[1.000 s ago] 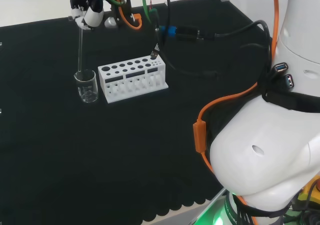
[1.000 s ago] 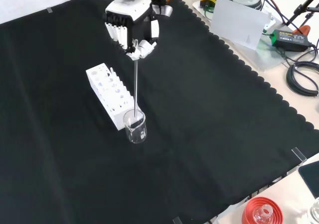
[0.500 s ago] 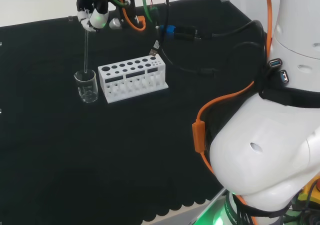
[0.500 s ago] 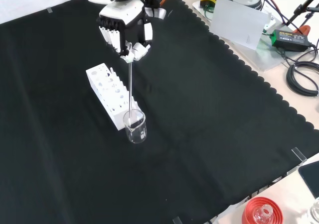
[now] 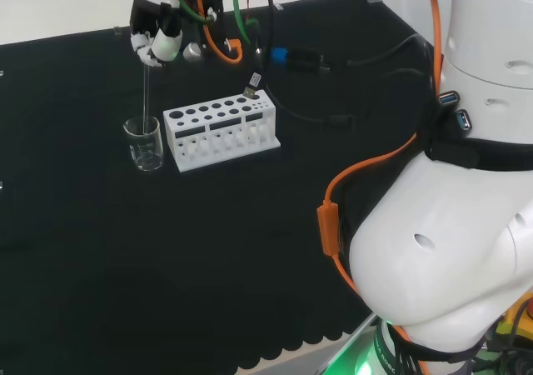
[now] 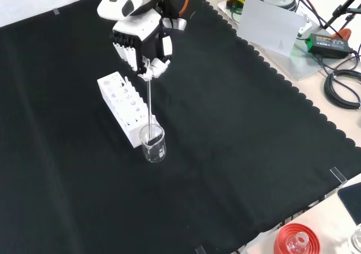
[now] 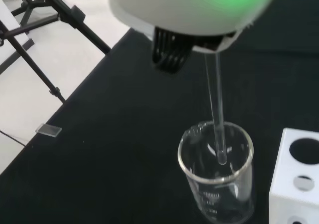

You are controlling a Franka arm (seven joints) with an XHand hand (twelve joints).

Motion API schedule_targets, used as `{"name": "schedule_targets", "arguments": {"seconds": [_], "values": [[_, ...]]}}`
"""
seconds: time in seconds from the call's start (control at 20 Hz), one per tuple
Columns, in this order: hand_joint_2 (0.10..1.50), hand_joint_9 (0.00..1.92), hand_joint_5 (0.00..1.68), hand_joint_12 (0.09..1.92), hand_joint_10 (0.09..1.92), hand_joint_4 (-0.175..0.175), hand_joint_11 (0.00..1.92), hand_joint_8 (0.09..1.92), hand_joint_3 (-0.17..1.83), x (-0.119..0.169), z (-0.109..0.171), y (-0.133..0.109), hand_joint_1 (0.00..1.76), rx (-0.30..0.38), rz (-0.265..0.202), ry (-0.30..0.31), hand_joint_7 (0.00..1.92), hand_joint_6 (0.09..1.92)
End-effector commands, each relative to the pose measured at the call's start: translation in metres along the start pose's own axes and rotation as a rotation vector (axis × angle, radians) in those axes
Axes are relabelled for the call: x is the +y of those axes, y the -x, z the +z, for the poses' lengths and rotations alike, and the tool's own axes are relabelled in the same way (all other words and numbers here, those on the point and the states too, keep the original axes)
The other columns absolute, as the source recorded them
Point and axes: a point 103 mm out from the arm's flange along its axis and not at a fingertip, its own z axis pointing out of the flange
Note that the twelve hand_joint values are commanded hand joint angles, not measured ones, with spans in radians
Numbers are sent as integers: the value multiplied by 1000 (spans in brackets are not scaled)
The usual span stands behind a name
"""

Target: Stir in the beaker to the left of the white test tube rack with the glass rod.

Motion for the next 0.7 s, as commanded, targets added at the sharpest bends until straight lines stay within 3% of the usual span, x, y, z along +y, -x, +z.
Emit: {"name": "schedule_targets", "arguments": {"seconds": [0.05, 0.7], "values": [[476, 1670, 1227, 584, 532, -175, 1620, 695, 963, 4, 21, 7, 1339, 22, -3, -27, 1450, 718], [476, 1672, 1229, 586, 528, -175, 1619, 694, 963, 30, 51, -4, 1339, 30, -33, -92, 1451, 716]]}}
